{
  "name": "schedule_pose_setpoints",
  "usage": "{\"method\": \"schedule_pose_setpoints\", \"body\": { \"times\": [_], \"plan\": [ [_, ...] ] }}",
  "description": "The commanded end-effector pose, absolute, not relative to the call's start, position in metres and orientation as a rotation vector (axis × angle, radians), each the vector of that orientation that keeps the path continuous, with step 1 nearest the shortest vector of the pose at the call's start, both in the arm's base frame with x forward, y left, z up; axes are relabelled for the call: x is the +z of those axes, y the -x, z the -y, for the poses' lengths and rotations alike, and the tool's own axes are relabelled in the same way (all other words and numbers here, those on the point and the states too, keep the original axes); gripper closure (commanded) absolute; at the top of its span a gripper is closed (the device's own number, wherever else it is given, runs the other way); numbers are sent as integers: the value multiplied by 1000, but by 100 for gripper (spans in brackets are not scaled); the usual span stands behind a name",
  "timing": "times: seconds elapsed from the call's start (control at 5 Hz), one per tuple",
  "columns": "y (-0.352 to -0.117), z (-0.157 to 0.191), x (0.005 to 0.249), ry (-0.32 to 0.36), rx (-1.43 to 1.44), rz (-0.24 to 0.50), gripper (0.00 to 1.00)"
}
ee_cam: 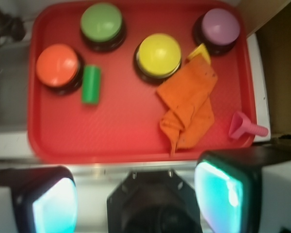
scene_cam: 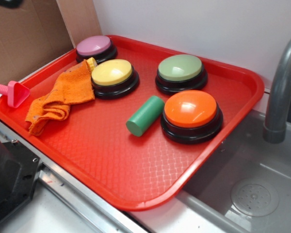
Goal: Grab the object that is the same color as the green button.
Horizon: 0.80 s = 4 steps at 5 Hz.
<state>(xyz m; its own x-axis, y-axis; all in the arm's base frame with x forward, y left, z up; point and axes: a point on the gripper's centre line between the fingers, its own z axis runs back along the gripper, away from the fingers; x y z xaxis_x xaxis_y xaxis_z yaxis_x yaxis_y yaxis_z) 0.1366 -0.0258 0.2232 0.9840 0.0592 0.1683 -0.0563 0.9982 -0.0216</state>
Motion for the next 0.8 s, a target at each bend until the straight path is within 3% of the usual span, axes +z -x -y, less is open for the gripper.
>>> {"method": "schedule_pose_setpoints", "body": {
  "times": [0.0, 0.4, 0.6],
  "plan": [
    [-188, 52, 177, 11, 124, 187, 0],
    [-213, 57, 108, 29, 110, 80, 0],
    [-221, 63, 72, -25, 122, 21, 0]
  ]
}}
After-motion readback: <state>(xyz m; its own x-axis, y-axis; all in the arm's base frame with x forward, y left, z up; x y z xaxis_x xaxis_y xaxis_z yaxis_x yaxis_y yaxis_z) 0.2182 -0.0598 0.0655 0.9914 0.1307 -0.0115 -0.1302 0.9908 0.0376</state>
